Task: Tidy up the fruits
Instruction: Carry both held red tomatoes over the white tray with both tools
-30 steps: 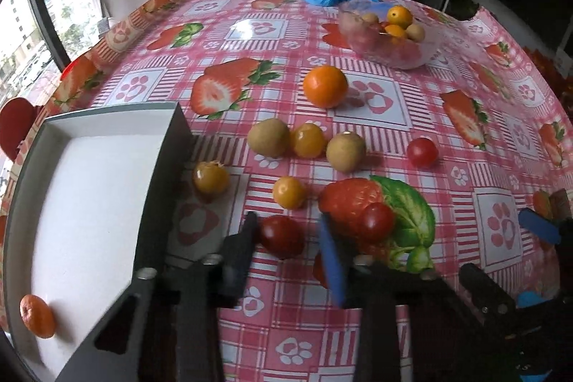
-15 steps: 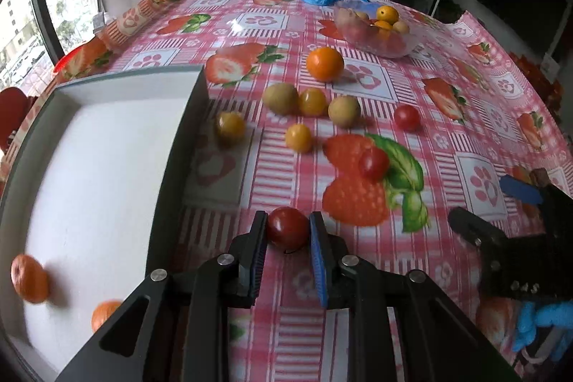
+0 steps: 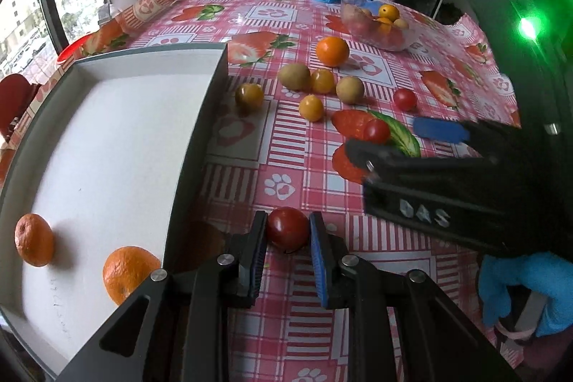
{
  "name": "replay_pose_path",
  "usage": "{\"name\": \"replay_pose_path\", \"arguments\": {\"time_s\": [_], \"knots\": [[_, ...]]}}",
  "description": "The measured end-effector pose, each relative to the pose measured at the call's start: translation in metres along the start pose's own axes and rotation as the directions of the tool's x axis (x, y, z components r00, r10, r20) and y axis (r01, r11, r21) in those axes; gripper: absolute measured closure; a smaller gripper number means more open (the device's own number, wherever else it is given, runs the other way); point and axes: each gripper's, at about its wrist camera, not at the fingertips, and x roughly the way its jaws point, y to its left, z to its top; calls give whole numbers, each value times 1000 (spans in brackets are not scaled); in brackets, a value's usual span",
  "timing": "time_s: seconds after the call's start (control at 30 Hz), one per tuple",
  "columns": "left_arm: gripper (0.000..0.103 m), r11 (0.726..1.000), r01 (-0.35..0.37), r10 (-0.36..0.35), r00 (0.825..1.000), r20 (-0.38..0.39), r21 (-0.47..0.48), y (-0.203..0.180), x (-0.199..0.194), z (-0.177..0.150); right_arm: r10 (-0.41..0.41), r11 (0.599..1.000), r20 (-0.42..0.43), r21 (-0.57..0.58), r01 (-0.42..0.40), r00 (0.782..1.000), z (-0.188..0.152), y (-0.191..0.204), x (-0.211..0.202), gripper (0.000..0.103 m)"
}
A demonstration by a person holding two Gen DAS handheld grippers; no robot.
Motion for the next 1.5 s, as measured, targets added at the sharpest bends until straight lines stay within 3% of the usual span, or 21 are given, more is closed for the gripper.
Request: {"name": "replay_pose_path", "arguments": {"time_s": [0.07, 0.27, 0.6, 0.8, 1.5], "knots": [[79, 1000, 2, -2, 1000, 1, -5, 1, 0, 0, 22, 1000, -1, 5, -22, 1000, -1, 0, -2, 79], [79, 1000, -5, 5, 1000, 9, -4, -1, 0, -1, 124, 987, -5, 102, -123, 992, -21, -22, -18, 79], [78, 1000, -14, 14, 1000, 4, 26, -19, -9, -17, 131, 969, 15, 211, -131, 991, -84, -54, -59, 79], [78, 997, -39, 38, 999, 22, 62, -31, -14, -29, 131, 967, 27, 218, -134, 991, -107, -57, -72, 79], [78, 996, -57, 54, 998, 32, 75, -37, -17, -36, 153, 960, 37, 230, -157, 988, -112, -60, -73, 79]]}}
